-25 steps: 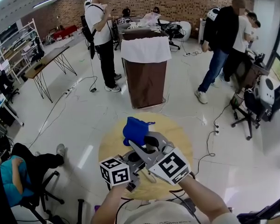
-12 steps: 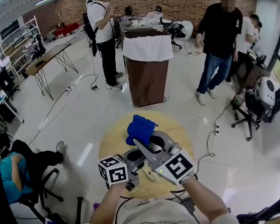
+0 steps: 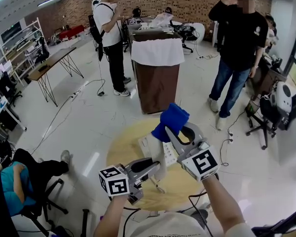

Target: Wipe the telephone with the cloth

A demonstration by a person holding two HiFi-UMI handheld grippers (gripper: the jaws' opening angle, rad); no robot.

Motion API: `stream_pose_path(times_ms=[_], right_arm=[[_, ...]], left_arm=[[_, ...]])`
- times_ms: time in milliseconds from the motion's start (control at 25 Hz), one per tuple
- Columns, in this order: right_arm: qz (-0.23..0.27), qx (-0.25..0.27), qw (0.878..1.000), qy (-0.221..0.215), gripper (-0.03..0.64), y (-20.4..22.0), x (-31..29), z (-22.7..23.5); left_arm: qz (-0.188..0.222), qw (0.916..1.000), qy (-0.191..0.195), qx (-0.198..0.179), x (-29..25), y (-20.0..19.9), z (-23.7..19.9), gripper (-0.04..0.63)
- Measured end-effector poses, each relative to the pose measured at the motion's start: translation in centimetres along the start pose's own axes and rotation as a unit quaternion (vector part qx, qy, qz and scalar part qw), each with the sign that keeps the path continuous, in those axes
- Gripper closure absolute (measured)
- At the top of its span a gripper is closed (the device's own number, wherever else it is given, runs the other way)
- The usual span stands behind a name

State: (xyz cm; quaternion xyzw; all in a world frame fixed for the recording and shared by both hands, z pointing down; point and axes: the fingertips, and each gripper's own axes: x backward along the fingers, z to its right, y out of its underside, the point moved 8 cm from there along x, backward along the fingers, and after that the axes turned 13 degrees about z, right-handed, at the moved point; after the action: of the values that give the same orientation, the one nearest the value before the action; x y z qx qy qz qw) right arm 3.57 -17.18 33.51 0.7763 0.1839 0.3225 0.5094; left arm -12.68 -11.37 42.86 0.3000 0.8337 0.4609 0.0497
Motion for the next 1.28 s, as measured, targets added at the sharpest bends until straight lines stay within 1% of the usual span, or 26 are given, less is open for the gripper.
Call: stream_pose_path(times_ms=[160,280,400,560,640,720,840,1000,1280], right_arm=[[-0.004,0.002,1.0,0.01,0.546,1.3,0.5,0.8],[-0.011,0.005,1.0,0.005,0.546,2.4,0.6,0.7],[-0.019,0.017,0.999,-0.034,0.546,3.1,0.4,-0.5],[-0.021,0.057,0.993,-0.1,0.546,3.5,0.1,-3.0],[-0.022,0.078,0.989,-0.121,0.546,3.7,0.1,-4.0],[-0.021,0.097,0.986,-0.133,0.546,3.9,0.1,-4.4],[-0.024,0.121,0.982,-0.142,0.546,4.4,0.6,-4.7],[-0.031,0.141,0.977,-0.156,0.546,4.9,1.1,-5.4],[-0.037,0.152,0.973,-0.168,0.546,6.2,2.2,-6.5]], left_arm=[[0.0,0.9997,0.022,0.004,0.4,-1.0,0.6,0.52],[0.0,0.999,0.043,0.01,0.6,-1.8,1.5,0.52],[-0.001,0.9979,0.064,0.01,0.3,-2.1,2.3,0.52],[-0.01,0.9966,0.081,0.007,-0.3,-2.3,2.9,0.52],[-0.011,0.996,0.089,0.009,-0.5,-2.5,3.1,0.52],[-0.01,0.9954,0.095,0.013,-0.6,-2.8,3.0,0.52],[-0.008,0.9949,0.099,0.021,-0.7,-3.1,2.8,0.52],[-0.009,0.995,0.096,0.024,-0.7,-3.5,2.5,0.52],[-0.008,0.9955,0.091,0.027,-1.0,-4.1,1.7,0.52]])
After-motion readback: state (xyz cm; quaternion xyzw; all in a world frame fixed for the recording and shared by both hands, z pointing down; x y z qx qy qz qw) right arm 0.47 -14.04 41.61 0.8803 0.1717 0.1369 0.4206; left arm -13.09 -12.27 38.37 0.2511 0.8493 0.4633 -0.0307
